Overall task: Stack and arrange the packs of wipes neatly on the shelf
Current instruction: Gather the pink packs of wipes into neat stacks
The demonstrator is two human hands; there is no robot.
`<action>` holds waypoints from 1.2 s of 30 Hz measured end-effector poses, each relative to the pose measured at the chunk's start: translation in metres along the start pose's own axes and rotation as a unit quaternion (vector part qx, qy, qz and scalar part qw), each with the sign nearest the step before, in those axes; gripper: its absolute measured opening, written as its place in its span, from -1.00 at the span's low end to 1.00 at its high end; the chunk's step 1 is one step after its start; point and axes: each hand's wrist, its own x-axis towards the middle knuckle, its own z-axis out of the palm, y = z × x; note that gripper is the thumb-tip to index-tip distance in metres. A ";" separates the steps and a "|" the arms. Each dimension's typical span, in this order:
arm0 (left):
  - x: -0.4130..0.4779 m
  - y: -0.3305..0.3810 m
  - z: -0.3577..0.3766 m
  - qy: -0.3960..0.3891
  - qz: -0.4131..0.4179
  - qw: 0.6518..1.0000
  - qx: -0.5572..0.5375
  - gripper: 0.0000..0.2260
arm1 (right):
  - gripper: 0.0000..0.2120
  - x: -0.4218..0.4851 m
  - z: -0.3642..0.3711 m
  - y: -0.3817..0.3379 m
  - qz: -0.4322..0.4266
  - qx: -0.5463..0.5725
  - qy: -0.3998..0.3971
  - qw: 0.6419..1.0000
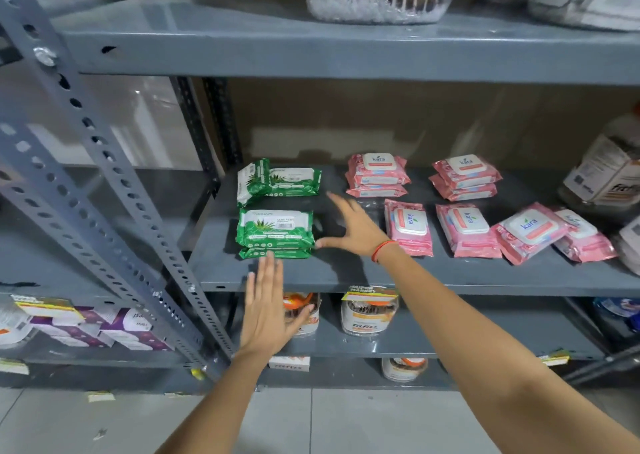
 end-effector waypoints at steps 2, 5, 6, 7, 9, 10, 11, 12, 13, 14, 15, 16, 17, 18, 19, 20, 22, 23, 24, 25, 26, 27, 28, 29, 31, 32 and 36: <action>0.010 0.022 0.000 -0.008 0.056 0.998 -0.007 -0.21 | -0.12 -0.005 -0.022 0.016 0.035 -0.013 0.061 0.997; 0.029 0.052 0.002 -0.036 0.122 0.991 -0.031 -0.29 | -0.26 -0.012 -0.048 0.042 0.142 -0.089 0.156 0.973; 0.035 0.059 0.003 -0.047 0.139 0.989 -0.030 -0.31 | -0.27 -0.015 -0.053 0.049 0.193 -0.119 0.166 0.960; 0.041 0.064 0.005 -0.059 0.152 0.986 -0.022 -0.32 | -0.26 -0.018 -0.055 0.054 0.244 -0.137 0.160 0.947; 0.052 0.070 0.009 -0.081 0.162 0.983 -0.011 -0.32 | -0.15 -0.024 -0.058 0.061 0.319 -0.138 0.130 0.928; 0.056 0.071 0.010 -0.091 0.157 0.983 -0.011 -0.32 | -0.08 -0.025 -0.057 0.062 0.339 -0.132 0.117 0.924; 0.059 0.072 0.012 -0.102 0.147 0.984 -0.013 -0.32 | -0.02 -0.026 -0.057 0.064 0.351 -0.126 0.109 0.921; 0.062 0.072 0.014 -0.114 0.137 0.984 -0.011 -0.32 | 0.02 -0.026 -0.055 0.066 0.359 -0.120 0.105 0.920; 0.064 0.072 0.015 -0.124 0.130 0.984 -0.002 -0.32 | 0.04 -0.025 -0.053 0.066 0.366 -0.111 0.103 0.918; 0.065 0.072 0.016 -0.130 0.126 0.983 0.012 -0.31 | 0.05 -0.024 -0.051 0.066 0.374 -0.103 0.101 0.916; 0.065 0.072 0.018 -0.133 0.126 0.983 0.027 -0.30 | 0.03 -0.023 -0.050 0.066 0.380 -0.100 0.100 0.914; 0.065 0.072 0.019 -0.134 0.127 0.982 0.039 -0.29 | 0.01 -0.022 -0.048 0.066 0.383 -0.103 0.100 0.913; 0.065 0.072 0.020 -0.133 0.128 0.982 0.047 -0.28 | -0.02 -0.021 -0.048 0.066 0.383 -0.110 0.100 0.912; 0.064 0.072 0.021 -0.131 0.131 0.981 0.052 -0.26 | -0.06 -0.021 -0.048 0.066 0.381 -0.114 0.101 0.912; 0.064 0.072 0.021 -0.130 0.134 0.981 0.056 -0.25 | -0.09 -0.022 -0.048 0.065 0.380 -0.113 0.103 0.912; 0.063 0.071 0.022 -0.127 0.137 0.981 0.059 -0.24 | -0.13 -0.022 -0.049 0.064 0.378 -0.109 0.107 0.913; 0.063 0.071 0.023 -0.121 0.139 0.981 0.061 -0.23 | -0.18 -0.027 -0.048 0.061 0.372 -0.098 0.121 0.915; 0.062 0.071 0.023 -0.118 0.139 0.981 0.059 -0.22 | -0.19 -0.029 -0.046 0.059 0.367 -0.094 0.129 0.916; 0.062 0.071 0.024 -0.115 0.139 0.982 0.056 -0.22 | -0.20 -0.032 -0.042 0.057 0.360 -0.093 0.134 0.919; 0.062 0.071 0.024 -0.112 0.139 0.983 0.053 -0.22 | -0.20 -0.034 -0.038 0.055 0.352 -0.094 0.135 0.921; 0.062 0.071 0.024 -0.111 0.139 0.983 0.050 -0.20 | -0.20 -0.037 -0.033 0.052 0.344 -0.098 0.132 0.924; 0.062 0.071 0.024 -0.112 0.139 0.983 0.050 -0.19 | -0.19 -0.040 -0.029 0.050 0.337 -0.104 0.127 0.927; 0.063 0.071 0.023 -0.113 0.139 0.982 0.051 -0.18 | -0.18 -0.042 -0.026 0.048 0.332 -0.111 0.121 0.929; 0.062 0.071 0.023 -0.114 0.140 0.982 0.052 -0.17 | -0.17 -0.044 -0.024 0.047 0.329 -0.117 0.115 0.930; 0.062 0.071 0.023 -0.115 0.140 0.982 0.056 -0.19 | -0.11 -0.046 -0.027 0.046 0.325 -0.130 0.107 0.931; 0.062 0.071 0.023 -0.115 0.141 0.982 0.057 -0.20 | -0.09 -0.045 -0.030 0.045 0.322 -0.141 0.108 0.930; 0.062 0.071 0.023 -0.113 0.141 0.982 0.061 -0.27 | -0.17 -0.038 -0.042 0.039 0.312 -0.184 0.064 0.930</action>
